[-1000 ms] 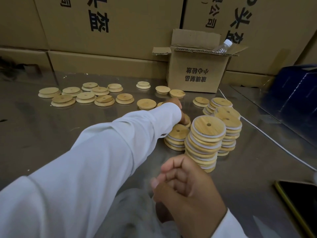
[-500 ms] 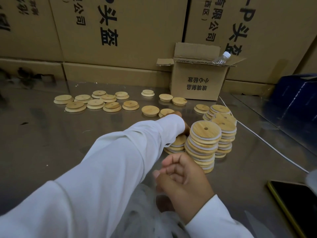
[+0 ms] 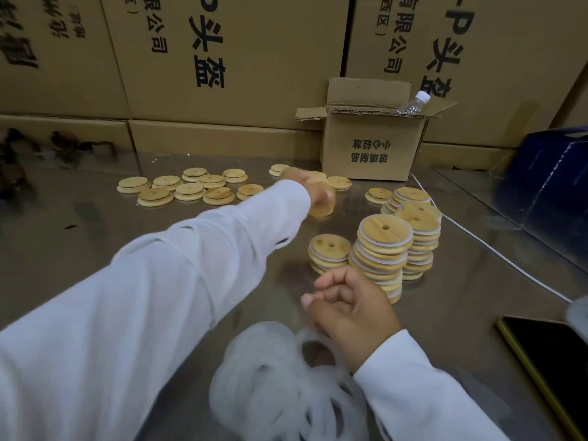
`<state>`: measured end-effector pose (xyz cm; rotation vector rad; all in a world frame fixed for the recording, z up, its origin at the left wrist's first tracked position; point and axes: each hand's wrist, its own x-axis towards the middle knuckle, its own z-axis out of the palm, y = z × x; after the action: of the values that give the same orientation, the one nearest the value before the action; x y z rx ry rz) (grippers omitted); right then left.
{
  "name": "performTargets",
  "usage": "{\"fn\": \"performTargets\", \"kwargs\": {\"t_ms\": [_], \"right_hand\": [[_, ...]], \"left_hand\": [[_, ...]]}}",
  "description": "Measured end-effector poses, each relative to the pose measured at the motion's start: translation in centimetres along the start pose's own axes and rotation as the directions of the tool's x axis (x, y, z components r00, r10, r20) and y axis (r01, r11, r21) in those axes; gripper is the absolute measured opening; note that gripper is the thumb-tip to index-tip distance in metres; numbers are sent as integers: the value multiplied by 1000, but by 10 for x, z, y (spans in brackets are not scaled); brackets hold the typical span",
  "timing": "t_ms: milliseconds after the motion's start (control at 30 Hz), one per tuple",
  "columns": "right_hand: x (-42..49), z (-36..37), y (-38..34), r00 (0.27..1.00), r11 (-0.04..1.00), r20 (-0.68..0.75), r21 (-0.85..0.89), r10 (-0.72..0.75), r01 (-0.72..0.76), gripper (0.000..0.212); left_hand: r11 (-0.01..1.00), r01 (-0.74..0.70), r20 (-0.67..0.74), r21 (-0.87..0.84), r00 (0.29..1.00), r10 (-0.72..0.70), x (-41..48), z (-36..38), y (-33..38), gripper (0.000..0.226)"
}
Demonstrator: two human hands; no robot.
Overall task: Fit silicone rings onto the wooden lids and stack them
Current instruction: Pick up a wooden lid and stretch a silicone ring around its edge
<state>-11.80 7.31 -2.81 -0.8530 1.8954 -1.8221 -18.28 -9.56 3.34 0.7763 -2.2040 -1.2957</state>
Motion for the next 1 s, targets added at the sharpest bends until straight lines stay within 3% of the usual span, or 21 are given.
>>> {"fn": "performTargets", "kwargs": {"t_ms": [133, 233, 367, 500, 733, 867, 933, 1000], "right_hand": [[-2, 0, 0, 993, 971, -1, -212, -117, 114, 23], [-7, 5, 3, 986, 911, 80, -378, -145, 164, 28], [-10, 9, 8, 983, 784, 123, -593, -135, 182, 11], [-11, 6, 7, 989, 740, 103, -656, -106, 148, 16], [-11, 6, 4, 983, 796, 137, -577, -123, 181, 27], [-10, 6, -5, 934, 802, 49, -498, -353, 330, 28], [-9, 5, -12, 892, 834, -29, -371, -450, 409, 26], [-10, 4, -16, 901, 890, -61, -196, -429, 411, 20]], "left_hand": [[914, -67, -84, -401, 996, 36, -24, -50, -11, 21], [724, -41, -30, -689, 999, 28, -58, -75, -26, 27], [602, 99, 101, -793, 994, -30, -113, -88, -53, 40], [485, 213, 188, -848, 977, -100, -142, -79, -78, 33], [466, 260, 195, -846, 964, -183, -143, -70, -85, 22], [389, 365, 308, -846, 930, -202, -143, -69, -84, 32], [330, 437, 390, -837, 898, -202, -144, -69, -82, 37], [308, 492, 452, -814, 870, -196, -146, -68, -81, 41]]}}
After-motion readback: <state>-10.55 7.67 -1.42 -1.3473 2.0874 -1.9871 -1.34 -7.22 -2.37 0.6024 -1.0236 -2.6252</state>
